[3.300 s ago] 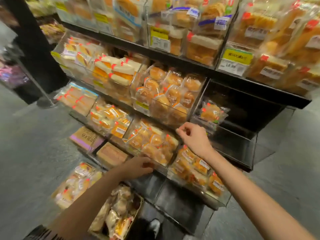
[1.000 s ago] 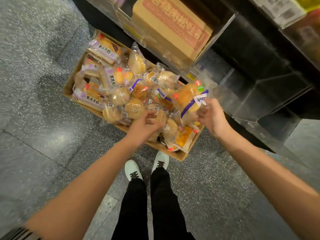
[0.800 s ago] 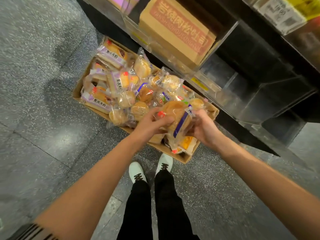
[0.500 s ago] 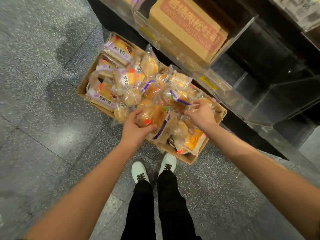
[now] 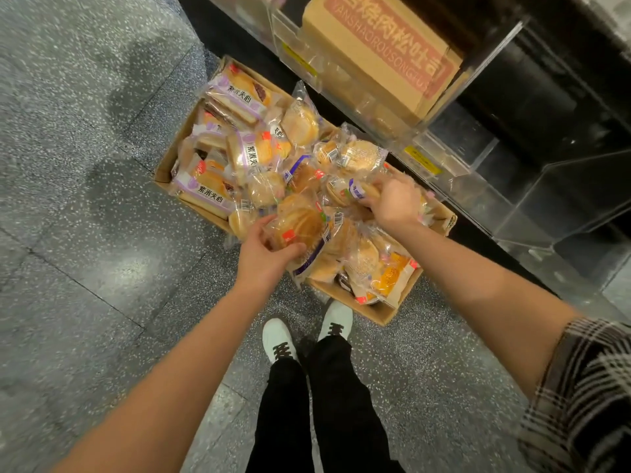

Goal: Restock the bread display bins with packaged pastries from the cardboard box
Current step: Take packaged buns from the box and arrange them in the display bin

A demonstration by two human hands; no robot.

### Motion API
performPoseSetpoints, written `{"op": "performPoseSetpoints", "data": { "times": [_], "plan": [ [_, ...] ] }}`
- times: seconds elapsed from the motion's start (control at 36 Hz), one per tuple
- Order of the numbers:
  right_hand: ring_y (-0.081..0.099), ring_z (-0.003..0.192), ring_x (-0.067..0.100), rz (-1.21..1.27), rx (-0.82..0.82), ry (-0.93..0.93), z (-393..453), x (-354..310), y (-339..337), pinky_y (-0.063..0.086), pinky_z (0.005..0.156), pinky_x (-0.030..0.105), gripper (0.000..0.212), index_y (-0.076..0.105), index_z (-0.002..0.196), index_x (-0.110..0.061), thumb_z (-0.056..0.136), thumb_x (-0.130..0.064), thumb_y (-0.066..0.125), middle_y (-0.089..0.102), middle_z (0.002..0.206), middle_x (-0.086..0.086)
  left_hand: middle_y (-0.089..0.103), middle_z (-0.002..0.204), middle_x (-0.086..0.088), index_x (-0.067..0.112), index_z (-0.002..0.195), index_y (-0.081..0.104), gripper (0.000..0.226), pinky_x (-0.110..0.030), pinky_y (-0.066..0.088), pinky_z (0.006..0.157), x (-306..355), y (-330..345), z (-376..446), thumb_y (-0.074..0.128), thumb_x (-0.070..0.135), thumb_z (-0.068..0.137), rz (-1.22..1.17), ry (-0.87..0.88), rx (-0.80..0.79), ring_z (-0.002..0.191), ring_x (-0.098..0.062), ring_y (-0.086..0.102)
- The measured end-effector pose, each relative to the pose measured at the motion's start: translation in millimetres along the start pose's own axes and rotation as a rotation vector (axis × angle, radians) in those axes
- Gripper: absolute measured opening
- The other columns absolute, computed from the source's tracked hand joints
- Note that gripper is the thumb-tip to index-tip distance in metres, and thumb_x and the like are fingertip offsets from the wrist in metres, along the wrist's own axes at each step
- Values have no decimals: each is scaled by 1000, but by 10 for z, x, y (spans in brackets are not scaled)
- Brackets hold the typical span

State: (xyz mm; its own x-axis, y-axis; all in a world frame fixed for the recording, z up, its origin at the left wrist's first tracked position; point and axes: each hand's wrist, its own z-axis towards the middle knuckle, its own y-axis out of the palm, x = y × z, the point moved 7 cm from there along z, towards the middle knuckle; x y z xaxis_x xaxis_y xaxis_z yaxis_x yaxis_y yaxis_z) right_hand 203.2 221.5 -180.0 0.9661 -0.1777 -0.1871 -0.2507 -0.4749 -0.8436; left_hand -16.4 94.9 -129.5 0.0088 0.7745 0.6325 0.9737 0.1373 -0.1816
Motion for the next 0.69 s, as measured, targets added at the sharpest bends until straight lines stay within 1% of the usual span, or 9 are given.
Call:
{"op": "performPoseSetpoints", "data": {
  "times": [0.08,0.14,0.22,0.28,0.33,0.42,0.47,0.61,0.69],
  "plan": [
    [43,123,29,109,40,2,-155,102,-196,33,102,41,46,59,128,-22,86,-37,68,54,124,9,59,121,-3,17,139,39,76,-28,46,88,91,2,-90,78,13,74,-16,-9,-18,108,-19,59],
    [47,118,26,244,63,6,-280,169,-394,36,99,34,47,61,125,-18,82,-34,73,56,117,6,59,110,3,14,135,41,68,-20,46,79,233,6,-178,77,13,77,-11,6,-16,98,-13,59],
    [51,94,17,457,73,28,-543,216,-798,33,70,13,41,65,114,-10,79,-28,77,53,100,1,58,112,-3,7,124,47,53,-33,48,91,481,18,-338,74,15,78,-16,18,-9,100,-18,57],
    [49,81,12,607,72,53,-794,227,-1102,34,59,12,33,65,108,-9,81,-23,76,54,92,0,55,99,-6,8,96,49,23,-38,50,88,678,41,-518,67,8,82,-26,43,-16,89,-18,54],
    [53,77,10,769,81,83,-1071,259,-1401,41,64,13,26,65,103,-12,81,-21,76,59,86,-4,47,84,-3,11,81,42,20,-32,48,77,902,50,-737,59,0,83,-72,70,-22,77,-16,48],
    [57,70,2,994,144,116,-1495,284,-1911,44,68,19,14,63,90,-17,82,-18,75,63,80,-9,57,92,-2,8,104,53,20,-20,45,75,1316,82,-1130,59,7,85,-62,159,-85,81,-10,58],
    [56,68,4,1138,216,131,-1805,283,-2270,45,68,22,12,63,83,-14,81,-16,75,62,77,-4,61,92,-1,9,106,54,18,-17,46,69,1612,94,-1385,57,5,88,-118,203,-92,79,-10,59],
    [48,66,17,1481,350,176,-2589,216,-3105,42,63,25,41,43,63,-19,75,-27,81,47,68,5,59,83,11,24,96,53,18,-14,45,63,2378,191,-2164,47,6,96,-287,278,-74,76,-6,58],
    [54,68,23,1629,371,118,-3011,145,-3585,44,73,35,49,50,68,-19,54,-47,88,52,68,8,61,88,-1,15,103,55,15,-23,45,66,2770,281,-2573,45,8,94,-301,329,-124,81,-17,60]
  ]
}}
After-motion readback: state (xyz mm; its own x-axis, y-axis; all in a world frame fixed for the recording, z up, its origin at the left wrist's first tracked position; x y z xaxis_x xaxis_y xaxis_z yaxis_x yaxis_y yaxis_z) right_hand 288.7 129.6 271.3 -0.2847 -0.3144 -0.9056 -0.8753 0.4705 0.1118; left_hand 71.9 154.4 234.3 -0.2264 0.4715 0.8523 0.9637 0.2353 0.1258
